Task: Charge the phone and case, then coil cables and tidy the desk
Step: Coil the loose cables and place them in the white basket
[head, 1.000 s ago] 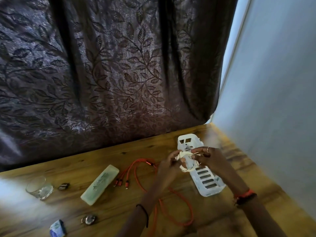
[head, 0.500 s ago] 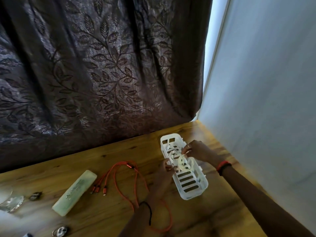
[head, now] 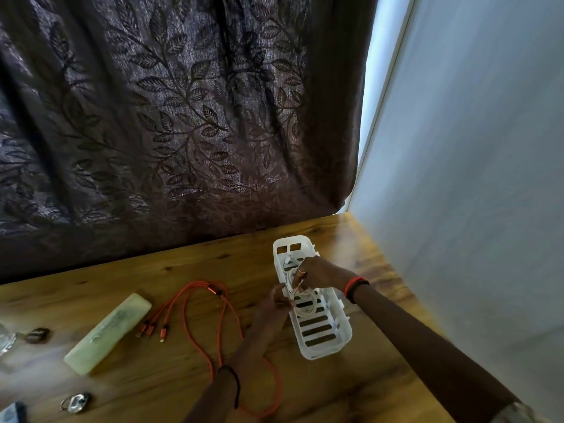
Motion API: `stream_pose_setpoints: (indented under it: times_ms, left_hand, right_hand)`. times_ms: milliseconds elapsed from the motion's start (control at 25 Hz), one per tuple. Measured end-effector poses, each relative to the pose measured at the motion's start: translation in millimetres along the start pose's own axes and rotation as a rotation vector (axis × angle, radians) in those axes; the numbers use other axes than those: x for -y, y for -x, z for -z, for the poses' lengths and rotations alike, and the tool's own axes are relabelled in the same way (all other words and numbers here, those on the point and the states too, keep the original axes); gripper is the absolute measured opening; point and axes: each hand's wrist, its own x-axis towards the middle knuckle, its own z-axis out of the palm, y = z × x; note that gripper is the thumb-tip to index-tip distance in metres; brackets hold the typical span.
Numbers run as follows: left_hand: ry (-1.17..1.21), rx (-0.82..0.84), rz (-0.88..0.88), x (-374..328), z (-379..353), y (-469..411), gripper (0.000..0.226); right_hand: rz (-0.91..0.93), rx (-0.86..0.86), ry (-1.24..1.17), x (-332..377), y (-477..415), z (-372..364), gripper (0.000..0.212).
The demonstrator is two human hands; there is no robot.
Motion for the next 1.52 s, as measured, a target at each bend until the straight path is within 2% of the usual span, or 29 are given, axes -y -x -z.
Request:
stream_pose_setpoints:
  times_ms: [360,600,720,960,1080,1200,1320,1400,1480,1520]
  left_hand:
    - [-0.026,-0.013,0.007,-3.1,-0.9,4.7,0.047]
    - [-0.005,-0.017,0.030,3.0,0.5,0.3,0.052]
    - [0.004,-0.016,0.067,10.6,6.9,0.3,0.055]
    - [0.080,-0.092,0.031,25.8,44.2,6.8,0.029]
    - [-0.101,-0.216,-0.003,40.5,70.6,12.5,0.025]
    - [-0.355,-0.261,0.016,62.4,89.8,30.1,0.021]
    - [-0.365,-0.234,-0.013,90.0,97.5,36.1,0.018]
    - [-0.390,-0.224,-0.031,98.8,102.1,41.7,0.019]
    - [-0.373,-0.231,-0.057,101.9,106.5,47.8,0.006]
    - [-0.364,-0.238,-0.075,103.4,108.0,50.0,0.011]
  right_hand:
    - [0.072,0.033,0.063,-0.2,-3.7,1.9,0.028]
    - [0.106,0.044,0.074,-2.3,-3.0,5.8,0.037]
    - [0.124,-0.060,0.001,-8.1,-0.1,21.0,0.032]
    - [0.136,-0.371,-0.103,7.8,13.2,33.8,0.018]
    - [0.108,-0.520,-0.272,47.2,22.9,14.7,0.017]
    - [0.145,-0.421,-0.335,83.5,28.7,-24.4,0.018]
    - [0.085,-0.302,-0.310,110.0,22.8,-74.0,0.020]
    - [-0.043,-0.288,-0.287,122.2,21.7,-101.4,0.022]
    - [-0.139,-0.293,-0.208,128.7,24.4,-116.3,0.029]
    - [-0.160,-0.301,-0.163,130.1,25.8,-120.8,0.029]
